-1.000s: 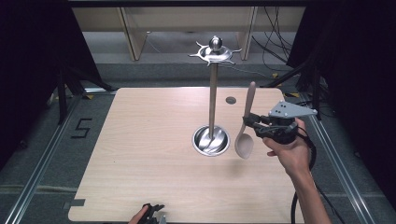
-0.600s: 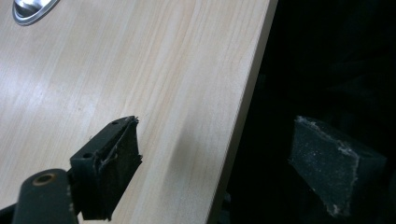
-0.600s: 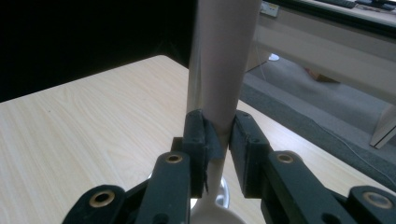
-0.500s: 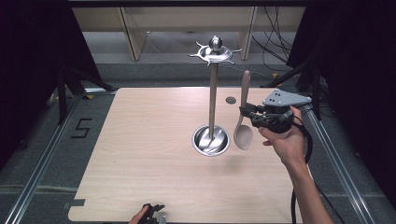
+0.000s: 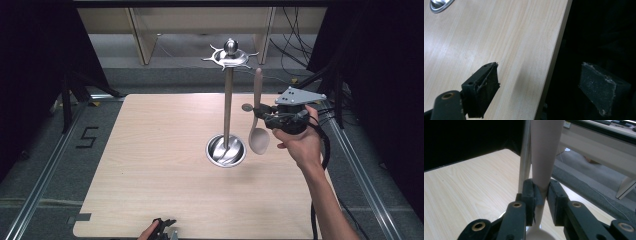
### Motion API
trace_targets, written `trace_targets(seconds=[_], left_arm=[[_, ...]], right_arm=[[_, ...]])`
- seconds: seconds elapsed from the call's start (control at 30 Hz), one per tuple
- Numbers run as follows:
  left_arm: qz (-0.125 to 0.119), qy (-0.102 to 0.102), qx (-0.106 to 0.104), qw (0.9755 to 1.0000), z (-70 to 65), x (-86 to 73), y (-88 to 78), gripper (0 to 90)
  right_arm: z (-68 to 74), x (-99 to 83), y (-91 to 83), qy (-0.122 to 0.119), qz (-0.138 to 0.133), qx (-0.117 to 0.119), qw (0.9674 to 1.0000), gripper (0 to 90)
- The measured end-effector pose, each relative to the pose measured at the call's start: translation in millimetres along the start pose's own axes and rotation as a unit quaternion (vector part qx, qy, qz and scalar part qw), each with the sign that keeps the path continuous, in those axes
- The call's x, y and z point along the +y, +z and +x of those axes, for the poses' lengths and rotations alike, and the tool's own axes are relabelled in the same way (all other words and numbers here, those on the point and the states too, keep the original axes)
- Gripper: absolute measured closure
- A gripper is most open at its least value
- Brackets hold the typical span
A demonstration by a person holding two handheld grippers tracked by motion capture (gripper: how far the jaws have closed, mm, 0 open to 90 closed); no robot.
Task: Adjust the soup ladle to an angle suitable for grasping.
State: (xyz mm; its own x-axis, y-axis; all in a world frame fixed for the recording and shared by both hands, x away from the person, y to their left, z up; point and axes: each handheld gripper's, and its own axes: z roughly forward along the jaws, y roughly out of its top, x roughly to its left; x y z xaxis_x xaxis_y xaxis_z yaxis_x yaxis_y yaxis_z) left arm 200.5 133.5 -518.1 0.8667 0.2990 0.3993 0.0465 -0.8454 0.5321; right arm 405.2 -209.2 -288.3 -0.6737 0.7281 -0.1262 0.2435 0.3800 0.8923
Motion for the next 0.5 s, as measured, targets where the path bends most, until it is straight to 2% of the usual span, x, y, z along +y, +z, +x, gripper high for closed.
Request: trace_targets(seconds=[0.1, 0.13, 0.17, 0.37, 0.4, 0.43, 0.5], left_arm=[[-0.002, 0.000, -0.006, 1.0000, 0.5, 0.0, -0.7, 15.1], [0.000, 0.000, 0.004, 1.0000, -0.1, 0.0, 0.0, 15.1], [0.000, 0.000, 0.004, 1.0000, -0.1, 0.0, 0.0, 15.1], [0.002, 0.001, -0.009, 1.0000, 0.3, 0.5, -1.2, 15.1], [0.003, 0.001, -0.010, 0.9999, 0.6, 0.4, -1.1, 15.1], [0.000, 0.000, 0.001, 1.0000, -0.4, 0.0, 0.4, 15.1], [-0.002, 0.000, -0.004, 1.0000, 0.2, 0.0, -0.1, 15.1]], right_arm=[[0.7, 2.3, 1.7, 0.006, -0.001, 0.005, 1.0000, 77.2], [0.2, 2.9, 1.5, 0.001, -0.006, -0.002, 1.0000, 77.2], [0.2, 2.9, 1.5, 0.001, -0.006, -0.002, 1.0000, 77.2], [0.6, 7.3, 4.1, -0.001, 0.002, -0.002, 1.0000, 77.3], [-0.1, 7.6, 5.9, -0.011, -0.010, -0.008, 0.9999, 77.3], [1.3, 8.0, 5.7, -0.004, -0.006, -0.007, 1.0000, 77.2], [1.2, 10.1, 6.0, -0.005, 0.006, -0.003, 1.0000, 77.2]])
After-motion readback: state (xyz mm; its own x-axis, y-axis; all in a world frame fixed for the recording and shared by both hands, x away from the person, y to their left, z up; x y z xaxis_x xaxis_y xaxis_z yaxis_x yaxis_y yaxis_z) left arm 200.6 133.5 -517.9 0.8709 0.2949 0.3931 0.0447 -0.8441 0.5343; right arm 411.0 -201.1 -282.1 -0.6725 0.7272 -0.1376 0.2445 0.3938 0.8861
